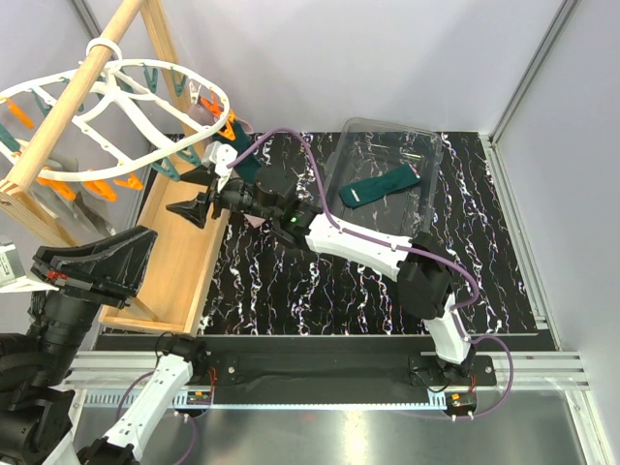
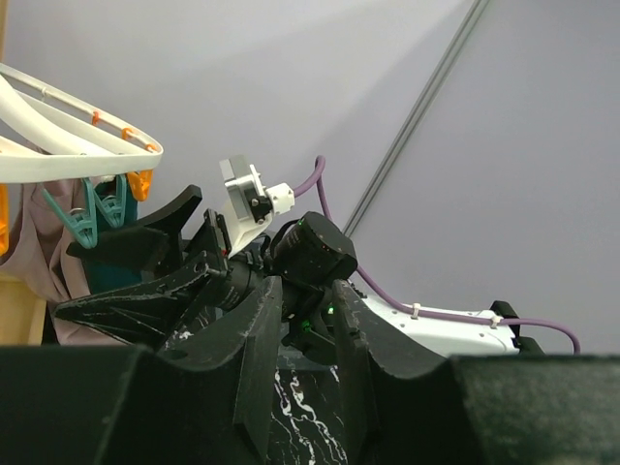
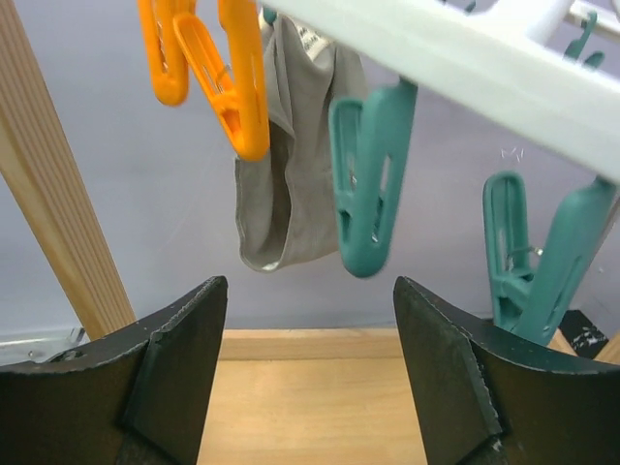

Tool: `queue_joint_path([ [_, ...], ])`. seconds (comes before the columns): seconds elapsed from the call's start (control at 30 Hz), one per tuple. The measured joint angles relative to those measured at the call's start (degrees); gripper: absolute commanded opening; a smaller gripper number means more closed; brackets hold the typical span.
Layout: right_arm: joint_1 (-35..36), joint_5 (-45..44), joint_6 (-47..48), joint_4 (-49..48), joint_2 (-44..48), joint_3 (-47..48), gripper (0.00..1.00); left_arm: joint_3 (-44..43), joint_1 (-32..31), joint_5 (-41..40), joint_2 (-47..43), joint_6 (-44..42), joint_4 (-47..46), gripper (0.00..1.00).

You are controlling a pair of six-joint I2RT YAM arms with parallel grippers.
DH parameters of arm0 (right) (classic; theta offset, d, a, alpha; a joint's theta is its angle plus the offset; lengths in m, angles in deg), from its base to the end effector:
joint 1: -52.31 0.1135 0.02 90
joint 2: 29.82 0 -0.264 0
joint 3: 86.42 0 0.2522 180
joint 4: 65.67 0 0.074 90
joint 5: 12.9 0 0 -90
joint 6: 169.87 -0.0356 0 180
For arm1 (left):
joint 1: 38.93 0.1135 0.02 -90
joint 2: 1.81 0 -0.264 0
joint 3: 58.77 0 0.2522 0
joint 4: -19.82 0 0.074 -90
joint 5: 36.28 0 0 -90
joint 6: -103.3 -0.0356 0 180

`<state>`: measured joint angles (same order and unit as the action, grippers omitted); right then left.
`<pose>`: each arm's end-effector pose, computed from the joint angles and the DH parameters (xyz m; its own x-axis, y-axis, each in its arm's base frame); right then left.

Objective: Clip the socks to the hanger
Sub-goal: Open the clamp at the hanger.

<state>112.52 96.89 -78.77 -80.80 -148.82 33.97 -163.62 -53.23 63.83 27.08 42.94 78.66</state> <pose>0.2395 0.4427 0.3811 0.1600 0.2432 -0.9567 -0.9750 0.1905 -0.1147 -0.0459 0.0052 0.5178 0.0473 -0.5145 -0.8562 0.4937 0.7572 -0.4277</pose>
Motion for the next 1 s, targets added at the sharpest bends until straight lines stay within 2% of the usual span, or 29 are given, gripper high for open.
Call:
queue_joint_path([
  [0.33, 0.0, 1.8, 0.4, 0.7, 0.0, 6.5, 0.73, 0.0, 0.0, 0.0, 0.0, 0.0, 0.0, 0.32],
  [0.77, -0.6, 2.3, -1.6, 1.3, -2.4, 8.5, 0.69, -0.1, 0.0, 0.3, 0.0, 0.3, 0.0, 0.32],
  [0.87, -1.2, 2.4, -2.7, 1.6, -4.0, 10.3, 0.66, -0.1, 0.0, 0.3, 0.0, 0.4, 0.0, 0.31],
  [1.0, -1.9, 2.6, -4.0, 2.2, -5.9, 13.2, 0.58, -0.4, 0.0, 0.3, 0.0, 0.4, 0.0, 0.31],
])
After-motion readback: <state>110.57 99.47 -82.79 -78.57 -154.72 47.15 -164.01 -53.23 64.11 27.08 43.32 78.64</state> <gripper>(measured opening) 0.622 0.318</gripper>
